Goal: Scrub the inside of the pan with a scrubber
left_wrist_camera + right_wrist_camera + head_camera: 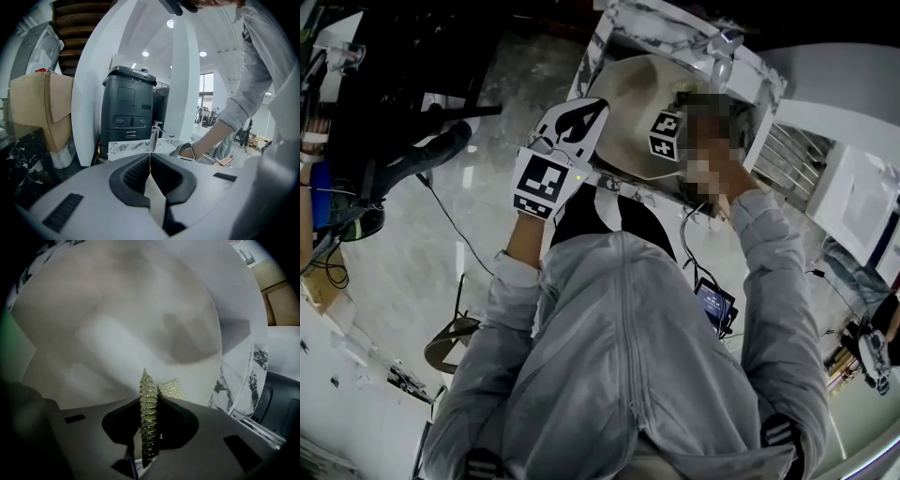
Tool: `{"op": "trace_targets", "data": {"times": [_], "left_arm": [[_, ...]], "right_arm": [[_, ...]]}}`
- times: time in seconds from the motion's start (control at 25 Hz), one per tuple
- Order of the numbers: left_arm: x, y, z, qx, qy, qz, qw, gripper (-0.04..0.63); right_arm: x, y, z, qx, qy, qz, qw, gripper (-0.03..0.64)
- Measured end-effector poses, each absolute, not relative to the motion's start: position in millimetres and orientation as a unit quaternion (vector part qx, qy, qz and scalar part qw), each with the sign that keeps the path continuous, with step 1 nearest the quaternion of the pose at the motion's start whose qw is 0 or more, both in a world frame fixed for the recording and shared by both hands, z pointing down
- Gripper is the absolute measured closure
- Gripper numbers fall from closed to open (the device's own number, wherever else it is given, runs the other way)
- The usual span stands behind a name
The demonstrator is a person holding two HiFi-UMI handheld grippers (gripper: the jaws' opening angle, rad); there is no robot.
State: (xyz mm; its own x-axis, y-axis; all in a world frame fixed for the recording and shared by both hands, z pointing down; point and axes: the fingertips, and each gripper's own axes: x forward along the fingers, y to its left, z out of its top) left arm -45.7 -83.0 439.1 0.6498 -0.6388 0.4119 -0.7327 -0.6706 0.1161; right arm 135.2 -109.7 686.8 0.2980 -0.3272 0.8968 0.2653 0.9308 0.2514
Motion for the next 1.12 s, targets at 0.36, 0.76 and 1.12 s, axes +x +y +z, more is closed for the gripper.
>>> {"op": "trace_targets", "data": {"times": [0.36, 0.76, 1.12], "left_arm": [[-56.4, -75.4, 448.9, 0.892, -0.386, 0.182, 0.149, 0.572], [-57.2, -73.0, 448.2, 0.893, -0.378, 0.195, 0.145, 0.572], [-51.3, -72.9, 453.0, 0.894, -0.374, 0.196, 0.151, 0.572]], "right_arm": [[98.2, -144.2, 705.4, 0.164, -0.659, -0.124, 0.723, 0.522], [43.8, -165.9, 706.5, 0.273, -0.763, 0.077, 0.581, 0.520], [-4.5, -156.4, 703.4, 0.244, -0.821, 0.187, 0.481, 0.517]]}}
